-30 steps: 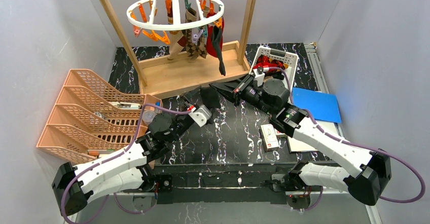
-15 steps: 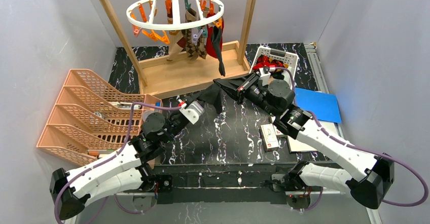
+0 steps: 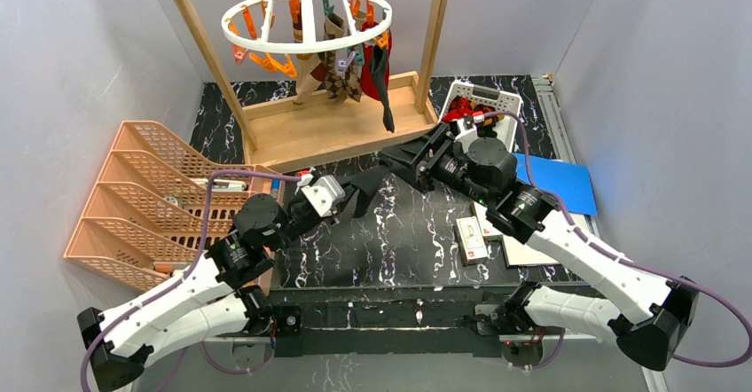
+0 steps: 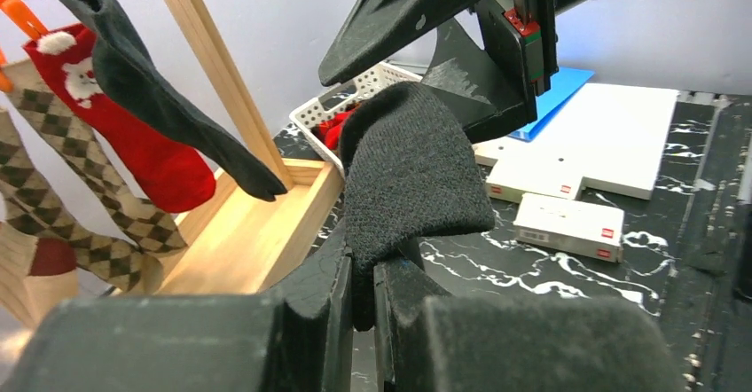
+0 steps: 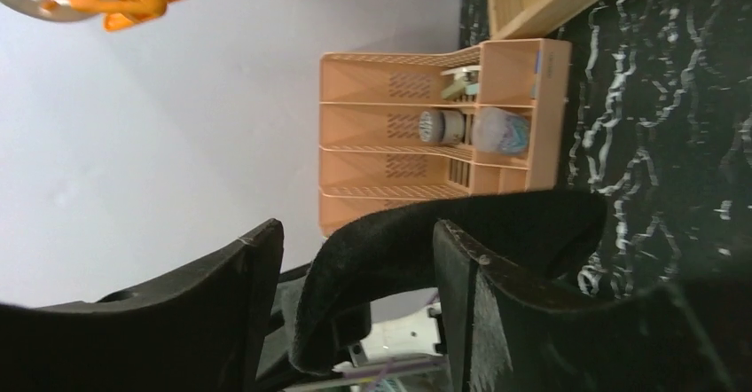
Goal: Clip the socks to the hanger
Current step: Pick up the sock from the bin.
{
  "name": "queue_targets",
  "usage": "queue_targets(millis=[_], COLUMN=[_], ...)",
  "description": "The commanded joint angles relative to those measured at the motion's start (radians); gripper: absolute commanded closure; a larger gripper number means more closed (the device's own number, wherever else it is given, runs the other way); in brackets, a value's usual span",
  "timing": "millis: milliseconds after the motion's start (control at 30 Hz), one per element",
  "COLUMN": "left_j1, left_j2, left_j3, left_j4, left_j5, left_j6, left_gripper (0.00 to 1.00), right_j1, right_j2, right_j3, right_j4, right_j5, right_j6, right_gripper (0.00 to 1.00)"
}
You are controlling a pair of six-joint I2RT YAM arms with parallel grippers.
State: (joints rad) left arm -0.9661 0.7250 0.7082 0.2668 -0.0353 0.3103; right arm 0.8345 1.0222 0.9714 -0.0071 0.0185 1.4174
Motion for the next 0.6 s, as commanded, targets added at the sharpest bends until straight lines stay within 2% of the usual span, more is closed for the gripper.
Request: queue_targets(millis=[0, 100, 300, 433, 567], left_j1=[-0.006, -0.006, -0.006, -0.006, -0.006], left_j2=[-0.040, -0.055, -0.051, -0.022, 0.026], left_j3=[0.052, 0.076, 0.117, 0.119, 0.143], left_j4=[-0.087, -0.176, -0.393, -0.484, -0.510], left_j5=[0.062, 0.061, 0.049, 0.049, 0.080], left_j6=[-0.111, -0.202, -0.423, -0.531, -0.617], left_gripper=[1.00, 1.00, 1.00, 1.00, 1.00], right_j1=[0.006, 0.006, 0.005, 0.006, 0.006], right_j2=[-0.028, -0.095, -0.133, -0.097, -0.044], right_j3=[0.121, 0.118, 0.203, 0.281, 0.319], right_j4=[-0.204, -0.229, -0.327, -0.391, -0.399], right_j5=[0.001, 0.039, 0.061, -0.104, -0.261], right_j6=[-0.202, -0.339, -0.821, -1.078, -1.191], right_gripper=[0.27, 0.27, 0.28, 0.29, 0.30])
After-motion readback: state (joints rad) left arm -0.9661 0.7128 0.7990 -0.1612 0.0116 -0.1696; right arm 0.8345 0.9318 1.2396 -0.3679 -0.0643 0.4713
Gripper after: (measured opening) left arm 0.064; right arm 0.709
